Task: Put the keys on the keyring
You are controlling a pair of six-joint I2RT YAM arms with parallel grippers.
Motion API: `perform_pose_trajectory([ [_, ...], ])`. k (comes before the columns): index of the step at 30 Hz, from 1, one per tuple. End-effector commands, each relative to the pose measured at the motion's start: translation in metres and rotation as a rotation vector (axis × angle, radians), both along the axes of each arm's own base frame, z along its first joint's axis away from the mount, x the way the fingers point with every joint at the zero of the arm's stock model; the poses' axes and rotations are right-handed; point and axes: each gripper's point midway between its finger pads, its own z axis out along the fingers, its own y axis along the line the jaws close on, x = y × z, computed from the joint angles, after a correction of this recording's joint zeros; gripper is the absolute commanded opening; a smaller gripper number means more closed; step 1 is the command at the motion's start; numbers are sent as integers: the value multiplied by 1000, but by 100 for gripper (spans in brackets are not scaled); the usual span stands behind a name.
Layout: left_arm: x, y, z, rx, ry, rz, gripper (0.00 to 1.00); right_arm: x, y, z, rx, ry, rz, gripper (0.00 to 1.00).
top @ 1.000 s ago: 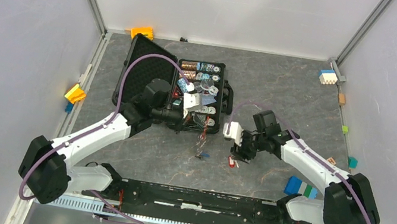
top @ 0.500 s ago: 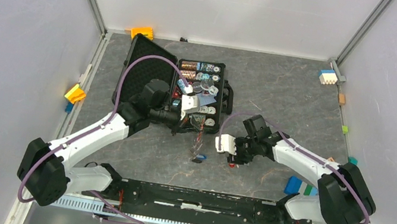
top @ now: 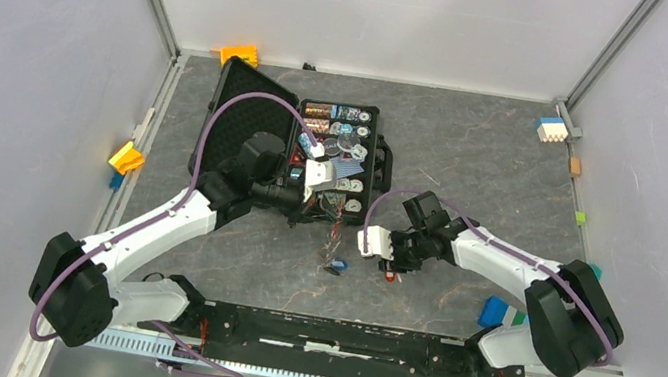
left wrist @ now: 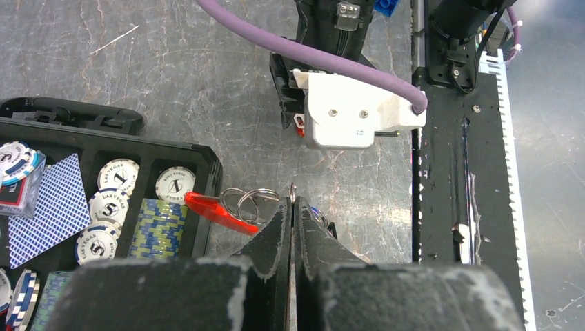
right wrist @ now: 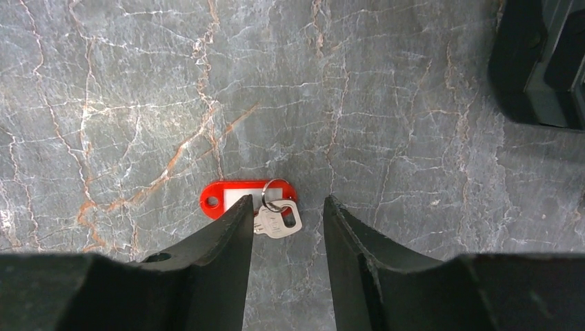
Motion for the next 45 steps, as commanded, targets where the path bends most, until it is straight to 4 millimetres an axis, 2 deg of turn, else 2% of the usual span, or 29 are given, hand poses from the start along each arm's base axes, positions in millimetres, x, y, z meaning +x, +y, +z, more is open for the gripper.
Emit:
perform_pose_trajectory([
  [1,2,-3,30,-55,-94,-35,2,7,13,9,36,-23,47,46],
  [10,1,-2,31,-56,-96,-37,2,6,14,6,29,-3,49,41],
  [21,-2,-2,31,-57,-92,-45,2,8,12,2,10,11,29,22],
  [33,-3,-2,32,-61,-94,-51,2,13,13,10,18,-7,-3,2],
  [39,-3,-3,33,-65,-101,-53,2,21,17,31,68,-56,-32,0],
  [45,-3,-6,35,-80,-107,-71,2,22,25,66,181,-80,-45,0],
])
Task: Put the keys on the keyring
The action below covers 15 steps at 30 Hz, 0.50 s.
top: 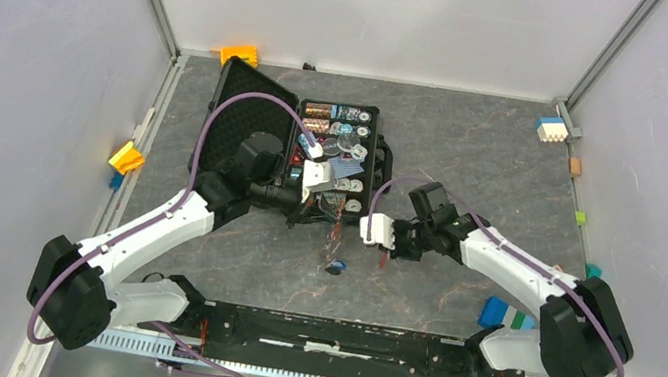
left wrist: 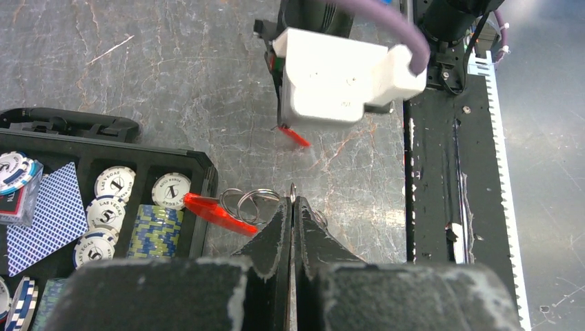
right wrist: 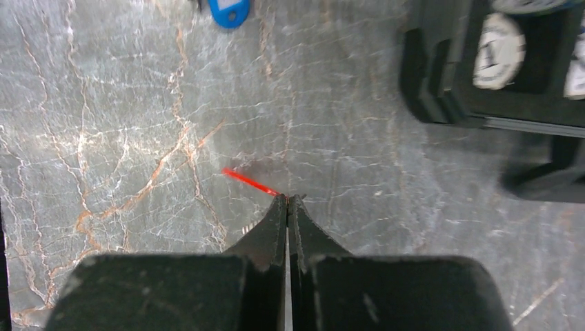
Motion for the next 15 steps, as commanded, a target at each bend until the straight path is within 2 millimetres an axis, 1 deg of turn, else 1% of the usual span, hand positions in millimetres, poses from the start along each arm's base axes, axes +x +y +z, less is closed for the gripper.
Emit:
perform_pose_trajectory([
  [1,2,-7,30,-70,-96,-52,2,8,18,45,141,-47,1,0],
  [4,3,-10,32,-82,-82,-55,2,4,25,63,211,-38,7,0],
  [10,6,-21,40,-120,-44,-58,2,-4,46,113,396,-4,34,0],
  [15,11,-30,48,-158,-13,-44,2,-11,59,150,536,42,52,0],
])
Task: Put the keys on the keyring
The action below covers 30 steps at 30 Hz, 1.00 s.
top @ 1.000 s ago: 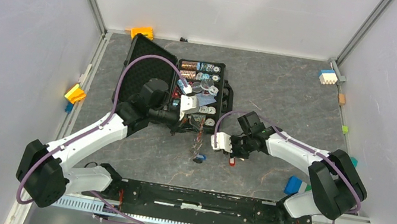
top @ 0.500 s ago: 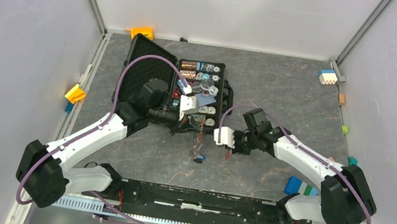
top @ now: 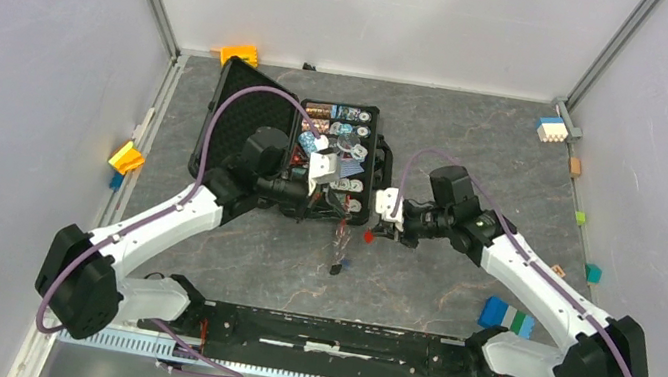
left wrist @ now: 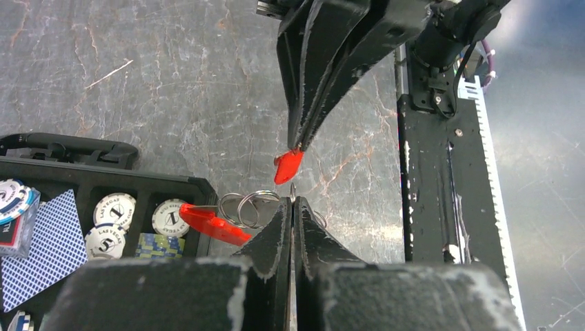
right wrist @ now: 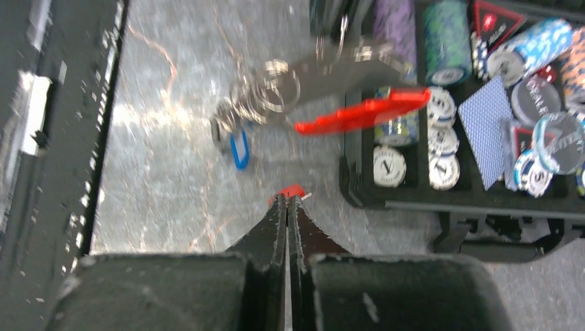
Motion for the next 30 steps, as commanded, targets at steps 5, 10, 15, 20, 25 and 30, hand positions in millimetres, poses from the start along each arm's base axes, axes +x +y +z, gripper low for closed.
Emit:
perform_pose_trajectory([
  [5,9,-21,43,-138,-21,-7,2,-9,25,85,322,63,59,0],
  [10,11,-24,43,-151,-10,3,2,-12,30,106,407,151,69,0],
  [15,9,-27,46,-167,34,19,2,-8,34,118,447,210,37,0],
  [20,9,-27,48,-180,31,24,2,-1,34,116,460,252,-16,0],
  [25,9,-26,46,-179,28,32,2,7,29,109,460,308,-67,0],
  [30,10,-25,45,-176,16,39,2,9,26,101,437,336,-93,0],
])
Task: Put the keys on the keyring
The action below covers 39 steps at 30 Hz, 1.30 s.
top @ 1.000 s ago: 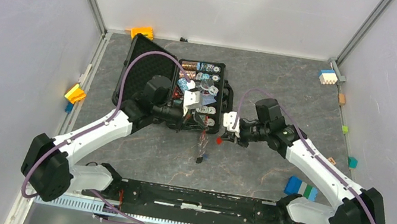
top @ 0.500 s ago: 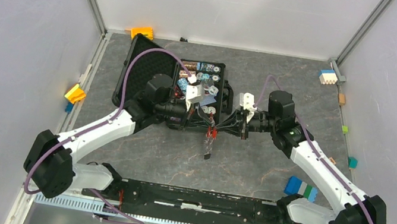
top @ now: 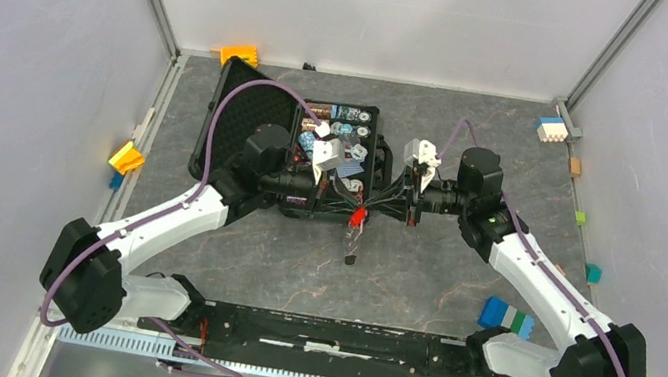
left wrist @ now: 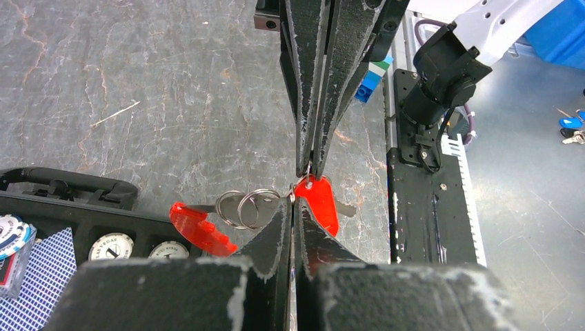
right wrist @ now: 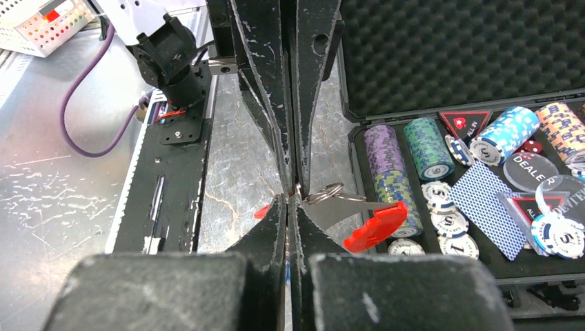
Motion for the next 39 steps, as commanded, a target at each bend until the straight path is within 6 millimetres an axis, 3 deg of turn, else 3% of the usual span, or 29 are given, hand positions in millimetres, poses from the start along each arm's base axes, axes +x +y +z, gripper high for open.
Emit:
perform_pose_trajectory([
  [1,2,-2,18,-47,-48,5,2,3,-1,-4,-5,30,-15,0],
  [6,9,0,16,-19,-76,34,2,1,-1,-6,-16,39,0,0],
  [14,31,7,8,34,-132,147,2,-25,-2,21,43,1,142,0],
  [17,34,8,8,40,-139,161,2,-24,-3,23,37,-17,128,0],
  [27,17,4,10,40,-140,81,2,10,-4,-3,-64,13,-35,0],
  [35,2,-1,9,20,-138,3,2,10,1,-12,-50,75,10,0],
  [39,-6,-1,12,5,-133,-33,2,9,-2,-20,-95,19,44,0],
])
